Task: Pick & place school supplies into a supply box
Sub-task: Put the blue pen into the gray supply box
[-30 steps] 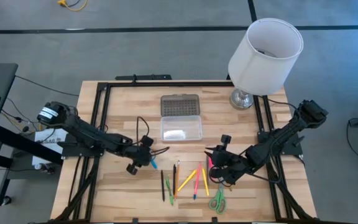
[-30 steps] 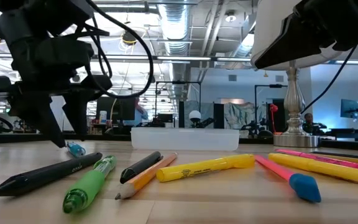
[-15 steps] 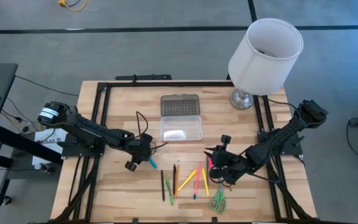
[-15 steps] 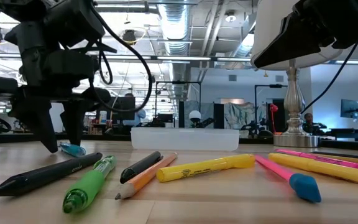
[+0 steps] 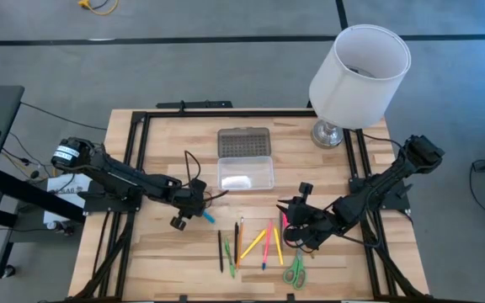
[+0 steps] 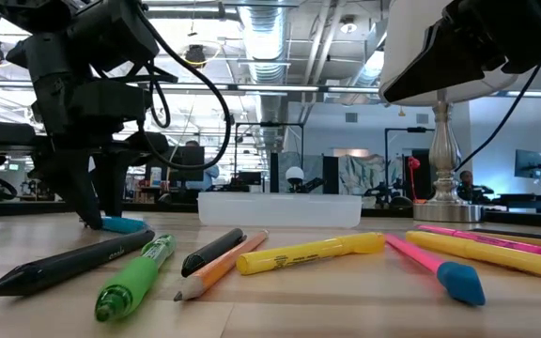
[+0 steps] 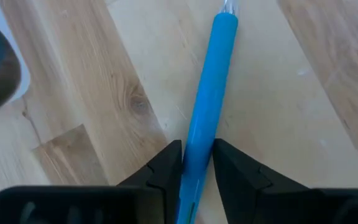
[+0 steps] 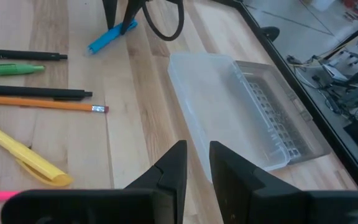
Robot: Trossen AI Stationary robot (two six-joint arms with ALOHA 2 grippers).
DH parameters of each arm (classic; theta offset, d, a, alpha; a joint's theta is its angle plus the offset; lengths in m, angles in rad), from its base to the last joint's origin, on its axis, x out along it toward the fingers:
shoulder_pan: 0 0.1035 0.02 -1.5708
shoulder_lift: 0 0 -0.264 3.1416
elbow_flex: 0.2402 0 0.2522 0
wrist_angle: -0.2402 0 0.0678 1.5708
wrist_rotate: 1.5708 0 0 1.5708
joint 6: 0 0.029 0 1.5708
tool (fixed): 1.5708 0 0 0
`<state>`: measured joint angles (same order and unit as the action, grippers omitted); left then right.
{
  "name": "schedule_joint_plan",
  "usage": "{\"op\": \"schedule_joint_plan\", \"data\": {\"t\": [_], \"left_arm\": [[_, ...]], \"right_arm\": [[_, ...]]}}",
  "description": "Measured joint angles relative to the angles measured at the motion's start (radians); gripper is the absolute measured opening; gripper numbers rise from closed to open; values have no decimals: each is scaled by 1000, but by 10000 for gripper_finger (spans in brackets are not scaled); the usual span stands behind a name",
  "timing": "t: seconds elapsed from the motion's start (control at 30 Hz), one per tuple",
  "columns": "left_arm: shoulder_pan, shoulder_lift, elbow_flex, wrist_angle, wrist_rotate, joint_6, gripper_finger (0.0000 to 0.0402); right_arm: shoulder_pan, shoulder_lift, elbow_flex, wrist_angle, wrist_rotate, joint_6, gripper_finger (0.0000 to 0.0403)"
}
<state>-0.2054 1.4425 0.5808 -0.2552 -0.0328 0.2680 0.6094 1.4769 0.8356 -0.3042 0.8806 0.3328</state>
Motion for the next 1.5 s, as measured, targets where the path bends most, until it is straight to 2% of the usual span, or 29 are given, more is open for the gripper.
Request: {"op": "schedule_joint_plan", "data": {"t": [0.6,0.93,1.17,1.5], "left_arm": [[-23,-2,0,-23,18,-24,85],[-31,-3,2,-40,17,-25,35],[-31,-2,2,-41,2,-29,64],[-31,-2,1,-41,15,-29,61]], "right_arm": [[0,0,0,0,-1,0,65],[0,0,0,0,-1,0,65],[0,0,0,0,-1,0,65],[0,0,0,0,-1,1,65]]}}
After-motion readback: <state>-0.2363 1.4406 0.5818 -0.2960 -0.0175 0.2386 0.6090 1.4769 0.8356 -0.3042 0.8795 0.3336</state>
